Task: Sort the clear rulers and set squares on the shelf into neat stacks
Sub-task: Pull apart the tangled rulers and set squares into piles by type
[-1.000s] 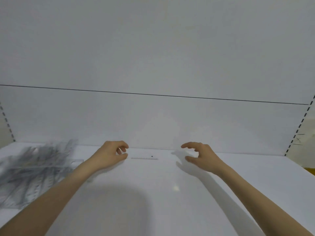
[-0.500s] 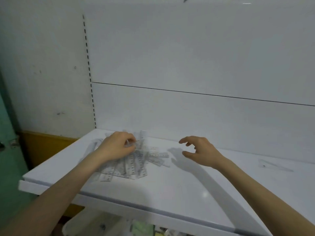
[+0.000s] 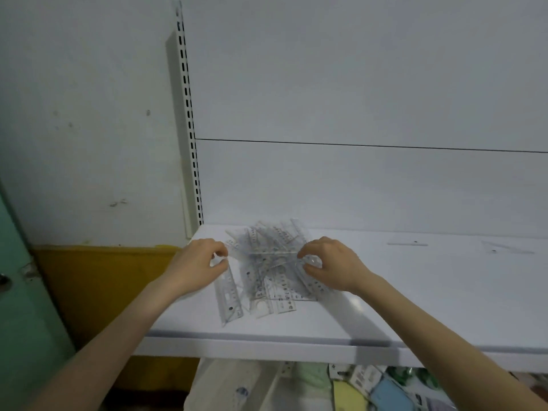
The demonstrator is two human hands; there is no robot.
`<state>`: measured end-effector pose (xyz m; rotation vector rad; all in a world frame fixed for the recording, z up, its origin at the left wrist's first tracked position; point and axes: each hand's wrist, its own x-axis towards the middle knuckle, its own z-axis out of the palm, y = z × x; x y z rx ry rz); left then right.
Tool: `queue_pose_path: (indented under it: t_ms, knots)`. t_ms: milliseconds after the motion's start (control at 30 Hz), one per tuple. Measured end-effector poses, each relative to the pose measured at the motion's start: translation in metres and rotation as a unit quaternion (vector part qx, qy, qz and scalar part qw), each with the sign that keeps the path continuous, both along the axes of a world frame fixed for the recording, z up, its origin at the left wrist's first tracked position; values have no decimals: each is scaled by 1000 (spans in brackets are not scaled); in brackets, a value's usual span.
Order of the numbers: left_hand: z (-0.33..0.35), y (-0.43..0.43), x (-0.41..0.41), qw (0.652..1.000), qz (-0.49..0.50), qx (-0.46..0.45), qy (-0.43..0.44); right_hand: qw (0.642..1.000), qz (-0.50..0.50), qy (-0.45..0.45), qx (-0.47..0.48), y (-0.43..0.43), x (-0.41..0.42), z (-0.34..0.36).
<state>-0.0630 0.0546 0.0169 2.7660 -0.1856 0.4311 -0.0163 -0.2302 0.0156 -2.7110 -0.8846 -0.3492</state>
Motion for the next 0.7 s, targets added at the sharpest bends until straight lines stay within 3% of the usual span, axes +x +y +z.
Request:
queue_pose_path:
  t_ms: [533,700]
  knots:
    - [-26,8,44,996,-49,-72,8,997,-17,-18,-67,46,44,-8]
    - [-27,-12,52,994,-86,-67,11,997,-37,42,-52,48,51,0]
